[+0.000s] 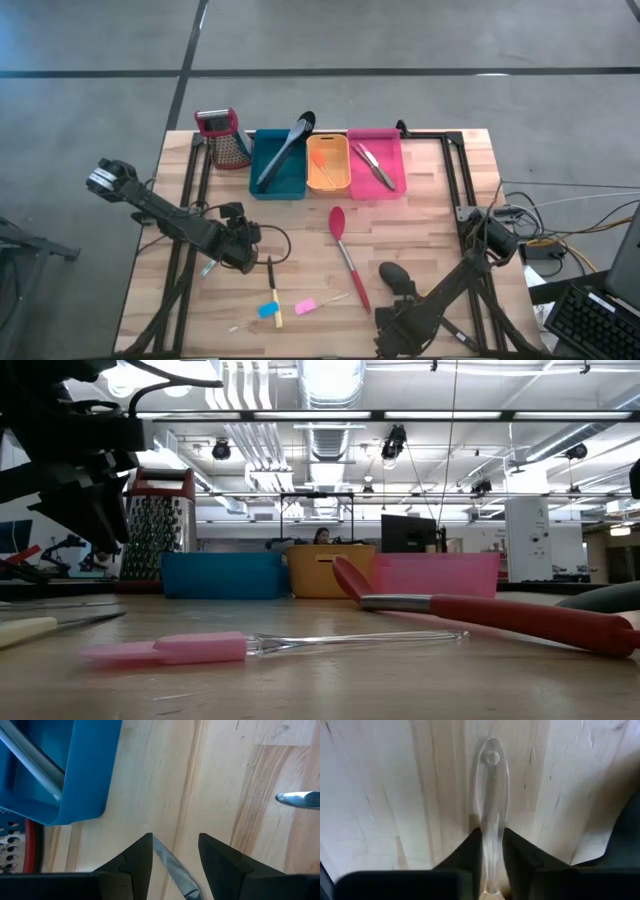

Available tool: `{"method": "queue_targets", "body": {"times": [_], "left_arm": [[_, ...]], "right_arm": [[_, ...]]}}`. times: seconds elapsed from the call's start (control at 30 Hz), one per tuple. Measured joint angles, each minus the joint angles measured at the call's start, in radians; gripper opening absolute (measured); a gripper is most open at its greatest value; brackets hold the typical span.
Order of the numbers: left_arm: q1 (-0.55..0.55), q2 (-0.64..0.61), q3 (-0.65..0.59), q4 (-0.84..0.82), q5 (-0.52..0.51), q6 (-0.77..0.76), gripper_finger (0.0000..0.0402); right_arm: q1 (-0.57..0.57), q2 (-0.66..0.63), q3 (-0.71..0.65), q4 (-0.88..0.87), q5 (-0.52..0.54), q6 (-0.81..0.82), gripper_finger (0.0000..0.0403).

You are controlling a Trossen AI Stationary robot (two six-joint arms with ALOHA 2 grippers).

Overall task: Pick & Place Kitchen Items
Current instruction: Put the yellow spatula into the yellow bin

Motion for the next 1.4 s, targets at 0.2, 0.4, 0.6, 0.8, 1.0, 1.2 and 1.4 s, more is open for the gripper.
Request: {"method": "queue_targets", "body": {"times": [0.2, 0.4, 0.6, 0.8, 1.0, 1.2, 1.4], "left_arm": [[0.0, 0.0, 0.0, 0.002, 0.0, 0.0, 0.0163], [0.0, 0.0, 0.0, 0.007, 0.0, 0.0, 0.0163], [-0.001, 0.0, 0.0, 0.007, 0.0, 0.0, 0.0163], [-0.001, 0.0, 0.0, 0.007, 0.0, 0.0, 0.0163], [-0.001, 0.0, 0.0, 0.008, -0.001, 0.0, 0.0163], [0.0, 0.0, 0.0, 0.019, -0.003, 0.0, 0.0163], [0.0, 0.0, -0.003, 0.053, -0.008, 0.0, 0.0163]], "right_arm": [[-0.001, 0.005, 0.057, -0.068, -0.017, -0.009, 0.0018], [0.0, 0.01, 0.178, -0.258, 0.011, 0.017, 0.0007], [0.0, 0.009, 0.272, -0.339, 0.087, 0.02, 0.0007], [0.0, 0.008, 0.362, -0.482, 0.155, 0.036, 0.0007], [-0.002, 0.004, 0.415, -0.507, 0.294, -0.029, 0.0007], [-0.035, -0.023, 0.422, -0.507, 0.47, -0.145, 0.0008], [-0.107, -0.072, 0.396, -0.509, 0.623, -0.277, 0.0008]]}}
